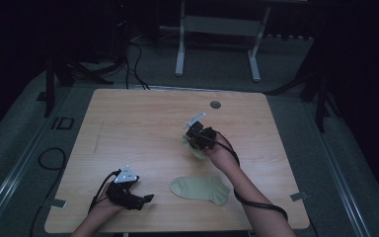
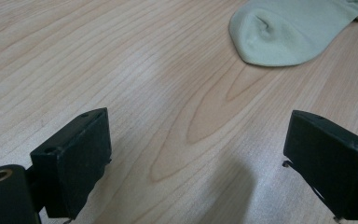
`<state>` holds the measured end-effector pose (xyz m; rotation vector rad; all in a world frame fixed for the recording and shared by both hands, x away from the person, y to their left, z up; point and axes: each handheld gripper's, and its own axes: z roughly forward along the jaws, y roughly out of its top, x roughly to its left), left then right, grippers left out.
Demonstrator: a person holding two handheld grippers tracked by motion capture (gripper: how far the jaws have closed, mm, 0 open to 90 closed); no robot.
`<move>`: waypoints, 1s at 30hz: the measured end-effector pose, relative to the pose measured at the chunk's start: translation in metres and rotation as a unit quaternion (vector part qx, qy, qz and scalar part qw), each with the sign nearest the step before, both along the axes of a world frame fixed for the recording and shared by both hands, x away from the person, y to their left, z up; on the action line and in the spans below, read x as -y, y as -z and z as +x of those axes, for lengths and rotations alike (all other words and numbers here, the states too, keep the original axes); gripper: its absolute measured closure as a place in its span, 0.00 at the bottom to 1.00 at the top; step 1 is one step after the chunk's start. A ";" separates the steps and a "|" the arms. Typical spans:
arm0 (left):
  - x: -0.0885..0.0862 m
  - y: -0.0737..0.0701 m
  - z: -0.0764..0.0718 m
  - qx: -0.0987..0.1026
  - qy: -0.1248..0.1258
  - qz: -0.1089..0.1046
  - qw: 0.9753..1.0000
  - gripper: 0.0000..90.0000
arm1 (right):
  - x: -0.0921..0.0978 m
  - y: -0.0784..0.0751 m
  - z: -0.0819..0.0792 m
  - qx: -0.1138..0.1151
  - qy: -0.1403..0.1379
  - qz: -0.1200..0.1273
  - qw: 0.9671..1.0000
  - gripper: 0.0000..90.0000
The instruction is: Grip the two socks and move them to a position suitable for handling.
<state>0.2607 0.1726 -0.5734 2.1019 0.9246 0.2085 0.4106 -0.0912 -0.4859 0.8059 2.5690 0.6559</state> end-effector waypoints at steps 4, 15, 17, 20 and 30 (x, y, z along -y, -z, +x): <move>0.002 -0.001 0.000 0.001 0.002 0.002 1.000 0.08 | 0.005 0.021 -0.008 -0.020 -0.002 -0.003 1.000 0.89; 0.003 -0.001 0.003 0.000 -0.002 -0.005 1.000 0.08 | 0.003 0.055 -0.016 -0.050 -0.022 -0.005 0.999 0.75; 0.005 -0.002 0.003 0.001 -0.001 -0.002 1.000 0.08 | 0.003 0.056 -0.015 -0.054 -0.024 0.003 0.998 0.64; 0.007 -0.003 0.006 0.003 0.000 -0.001 1.000 0.08 | 0.003 0.057 -0.013 -0.067 -0.030 0.016 0.997 0.60; 0.028 -0.023 0.024 0.036 -0.001 -0.008 0.999 0.16 | 0.004 0.045 -0.014 -0.076 -0.065 0.009 0.995 0.47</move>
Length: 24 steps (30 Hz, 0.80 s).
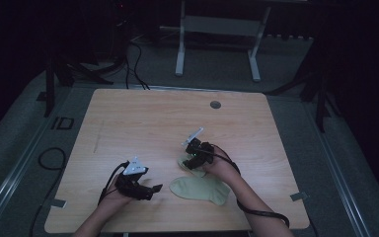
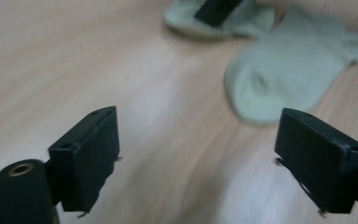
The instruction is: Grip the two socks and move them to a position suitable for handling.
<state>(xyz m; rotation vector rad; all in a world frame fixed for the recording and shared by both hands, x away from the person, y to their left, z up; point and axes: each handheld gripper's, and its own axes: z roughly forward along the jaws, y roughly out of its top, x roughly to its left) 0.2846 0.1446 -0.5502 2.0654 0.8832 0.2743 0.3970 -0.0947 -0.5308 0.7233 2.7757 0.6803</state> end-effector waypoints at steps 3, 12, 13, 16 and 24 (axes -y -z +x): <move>0.011 -0.010 0.012 0.015 0.000 -0.008 1.000 0.27 | 0.005 -0.013 -0.004 0.010 0.012 0.024 1.000 0.47; 0.055 -0.028 0.048 0.044 0.024 0.012 0.999 0.86 | 0.017 -0.013 -0.011 0.008 0.054 0.043 0.998 0.55; 0.055 -0.028 0.048 0.044 0.024 0.012 0.999 0.91 | 0.017 -0.013 -0.011 0.008 0.054 0.043 0.998 0.55; 0.076 -0.019 0.063 0.023 0.045 0.049 0.998 0.97 | 0.017 -0.007 -0.011 0.001 0.060 0.044 0.997 0.55; 0.087 0.006 0.072 -0.007 0.057 0.111 0.992 0.99 | 0.013 0.005 -0.011 -0.006 0.061 0.028 0.998 0.55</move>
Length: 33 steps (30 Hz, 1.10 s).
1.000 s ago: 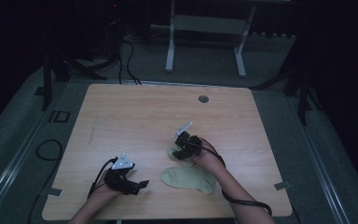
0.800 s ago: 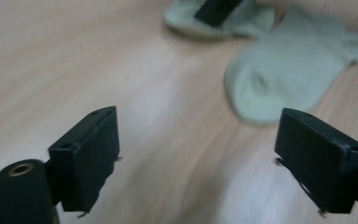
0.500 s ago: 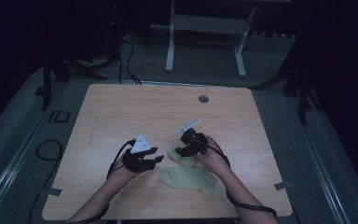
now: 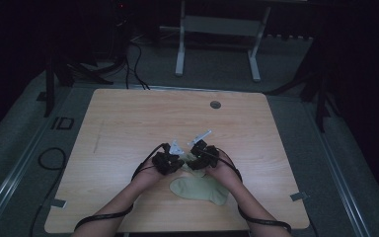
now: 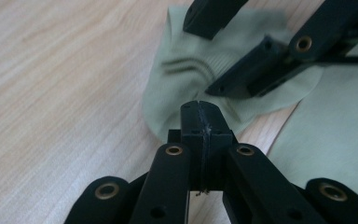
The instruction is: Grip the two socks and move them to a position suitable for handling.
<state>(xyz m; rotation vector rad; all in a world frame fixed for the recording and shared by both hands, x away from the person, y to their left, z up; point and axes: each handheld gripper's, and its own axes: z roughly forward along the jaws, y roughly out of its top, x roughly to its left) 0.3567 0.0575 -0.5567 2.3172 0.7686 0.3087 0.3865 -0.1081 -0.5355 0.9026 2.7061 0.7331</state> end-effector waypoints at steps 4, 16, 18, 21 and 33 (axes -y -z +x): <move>-0.004 0.003 -0.001 -0.001 -0.002 -0.007 1.000 0.99 | 0.002 0.005 0.001 -0.013 -0.005 0.004 1.000 0.71; -0.007 0.006 -0.002 0.005 -0.003 -0.021 1.000 0.99 | 0.009 -0.016 -0.005 -0.004 -0.023 0.006 1.000 0.90; -0.007 0.006 -0.001 0.004 -0.002 -0.023 1.000 0.99 | 0.015 -0.021 -0.004 0.004 -0.011 0.008 1.000 0.90; -0.008 0.006 -0.001 0.004 -0.002 -0.023 1.000 0.99 | 0.029 -0.028 -0.001 0.007 0.005 0.024 1.000 0.91; -0.007 0.004 0.002 0.003 0.012 -0.013 1.000 0.99 | 0.087 -0.034 0.010 -0.002 0.075 0.065 0.995 0.90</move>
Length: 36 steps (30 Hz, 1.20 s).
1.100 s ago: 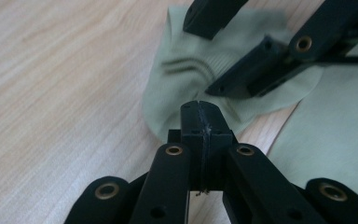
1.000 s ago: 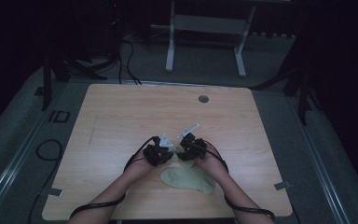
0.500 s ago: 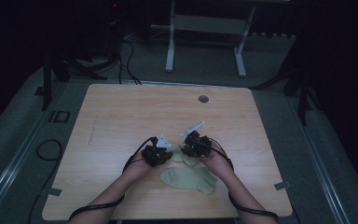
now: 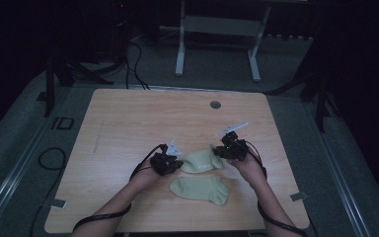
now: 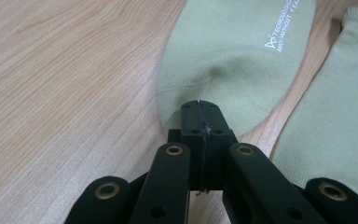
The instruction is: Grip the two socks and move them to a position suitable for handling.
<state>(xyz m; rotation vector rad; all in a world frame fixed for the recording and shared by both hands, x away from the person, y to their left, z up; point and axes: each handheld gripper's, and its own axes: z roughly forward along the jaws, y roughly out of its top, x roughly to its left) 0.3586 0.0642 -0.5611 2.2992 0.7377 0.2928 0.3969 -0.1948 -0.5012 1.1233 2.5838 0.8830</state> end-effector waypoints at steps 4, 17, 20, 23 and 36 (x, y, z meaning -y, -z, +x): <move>0.001 0.000 0.002 0.000 0.003 0.003 1.000 0.99 | 0.013 0.009 0.004 -0.017 0.015 0.001 1.000 0.90; 0.001 -0.001 0.004 -0.004 0.007 0.004 1.000 0.99 | 0.043 0.010 0.010 -0.008 0.067 -0.004 0.998 0.80; 0.001 -0.002 0.006 -0.004 0.006 0.007 1.000 0.99 | 0.041 0.000 0.007 0.006 0.065 0.004 0.998 0.85; 0.000 -0.001 0.006 -0.003 0.006 0.003 1.000 0.99 | 0.036 -0.004 0.004 0.013 0.054 0.005 0.998 0.90; -0.003 -0.002 0.009 -0.005 0.002 0.012 1.000 0.99 | 0.021 0.033 0.000 -0.009 0.040 -0.059 0.997 0.96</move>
